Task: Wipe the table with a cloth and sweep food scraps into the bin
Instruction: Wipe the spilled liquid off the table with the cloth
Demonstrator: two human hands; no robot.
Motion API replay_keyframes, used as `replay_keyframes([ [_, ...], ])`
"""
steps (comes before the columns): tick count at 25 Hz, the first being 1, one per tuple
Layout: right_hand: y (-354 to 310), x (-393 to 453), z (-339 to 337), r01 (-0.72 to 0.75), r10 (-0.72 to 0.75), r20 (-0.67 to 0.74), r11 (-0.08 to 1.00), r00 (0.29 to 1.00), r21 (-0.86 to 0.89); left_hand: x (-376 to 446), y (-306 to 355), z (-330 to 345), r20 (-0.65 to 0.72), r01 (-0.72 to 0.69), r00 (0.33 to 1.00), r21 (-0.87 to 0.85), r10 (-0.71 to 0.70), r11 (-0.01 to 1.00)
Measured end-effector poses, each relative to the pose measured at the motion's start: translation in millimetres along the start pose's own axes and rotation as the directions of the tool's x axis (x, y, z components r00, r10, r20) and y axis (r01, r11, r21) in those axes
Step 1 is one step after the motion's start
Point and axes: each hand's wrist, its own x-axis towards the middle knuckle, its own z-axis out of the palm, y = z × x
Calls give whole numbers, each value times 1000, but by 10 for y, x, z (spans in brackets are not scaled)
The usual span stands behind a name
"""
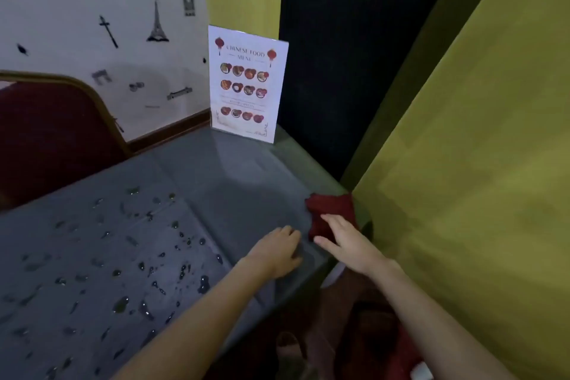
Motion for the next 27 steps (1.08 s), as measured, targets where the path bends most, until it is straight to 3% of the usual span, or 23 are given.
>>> replay_keyframes([
  [5, 263, 417, 43, 150, -156, -5, 961, 988, -234, 241, -91, 123, -9, 140, 990, -77, -141, 987],
  [11, 751, 580, 188, 158, -132, 121, 956, 984, -247, 353, -221, 378, -101, 233, 964, -127, -246, 964],
  [17, 926, 573, 283, 246, -242, 59, 888, 968, -388, 341, -197, 595, -204, 273, 930, -171, -305, 947],
  [22, 654, 581, 274, 133, -152, -177, 985, 972, -113, 274, -277, 458, -164, 265, 922, -390, -350, 882],
  [25, 312, 559, 219, 93, -82, -181, 994, 980, 56, 180, -365, 323, -203, 265, 864, -595, -461, 759],
  [27, 62, 594, 266, 137, -111, -176, 980, 978, 141, 8, -409, 325, -203, 265, 832, -672, -517, 692],
])
